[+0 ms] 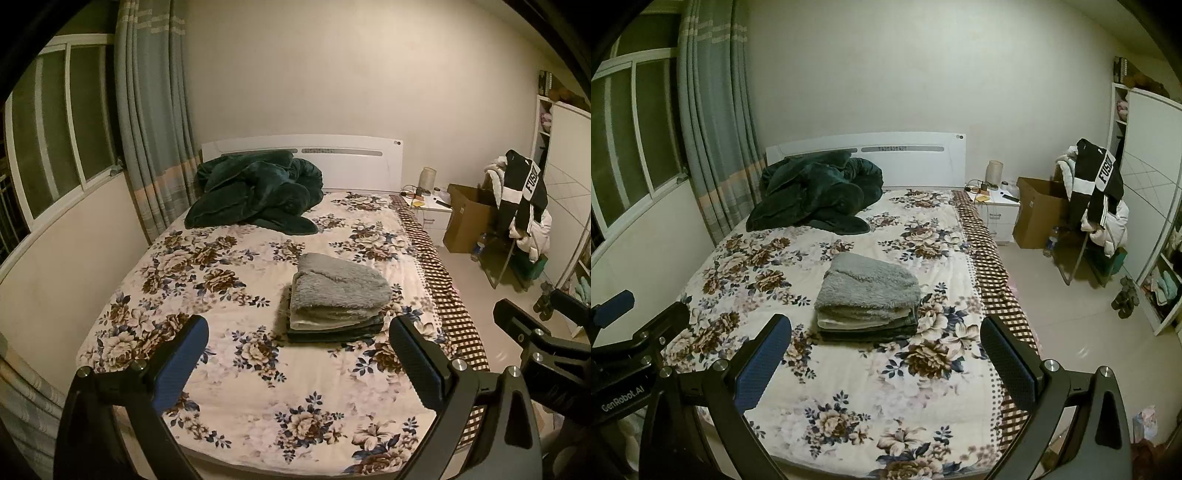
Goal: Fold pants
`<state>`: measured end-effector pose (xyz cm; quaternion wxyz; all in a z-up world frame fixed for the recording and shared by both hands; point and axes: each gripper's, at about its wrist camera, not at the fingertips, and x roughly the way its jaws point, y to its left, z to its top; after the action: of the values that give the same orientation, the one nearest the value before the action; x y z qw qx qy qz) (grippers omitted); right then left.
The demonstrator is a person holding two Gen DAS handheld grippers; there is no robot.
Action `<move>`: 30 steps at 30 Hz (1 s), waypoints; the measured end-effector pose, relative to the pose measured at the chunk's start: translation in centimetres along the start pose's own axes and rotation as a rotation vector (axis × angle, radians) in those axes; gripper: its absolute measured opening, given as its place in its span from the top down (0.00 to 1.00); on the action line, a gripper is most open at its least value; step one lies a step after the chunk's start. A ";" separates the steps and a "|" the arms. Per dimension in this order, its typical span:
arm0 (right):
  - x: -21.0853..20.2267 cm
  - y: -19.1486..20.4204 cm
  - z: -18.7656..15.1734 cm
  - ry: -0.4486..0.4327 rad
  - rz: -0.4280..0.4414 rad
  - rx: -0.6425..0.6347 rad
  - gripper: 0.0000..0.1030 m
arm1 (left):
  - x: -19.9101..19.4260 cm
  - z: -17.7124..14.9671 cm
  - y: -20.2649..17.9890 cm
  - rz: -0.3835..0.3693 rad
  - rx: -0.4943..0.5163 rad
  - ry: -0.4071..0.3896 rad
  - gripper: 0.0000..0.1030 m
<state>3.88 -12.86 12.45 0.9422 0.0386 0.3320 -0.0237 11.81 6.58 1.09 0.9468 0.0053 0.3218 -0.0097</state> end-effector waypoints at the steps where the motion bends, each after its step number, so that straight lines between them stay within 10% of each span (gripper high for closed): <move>1: 0.1 0.0 0.0 0.000 0.002 -0.003 0.00 | -0.1 0.0 0.1 0.001 0.000 0.000 0.03; 30: 0.1 1.0 -0.5 -0.001 -0.002 0.003 0.00 | -0.3 0.2 0.4 0.007 -0.005 -0.008 0.03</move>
<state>3.73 -11.84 11.98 0.9422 0.0396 0.3318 -0.0250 11.66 6.98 1.44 0.9480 0.0039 0.3182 -0.0055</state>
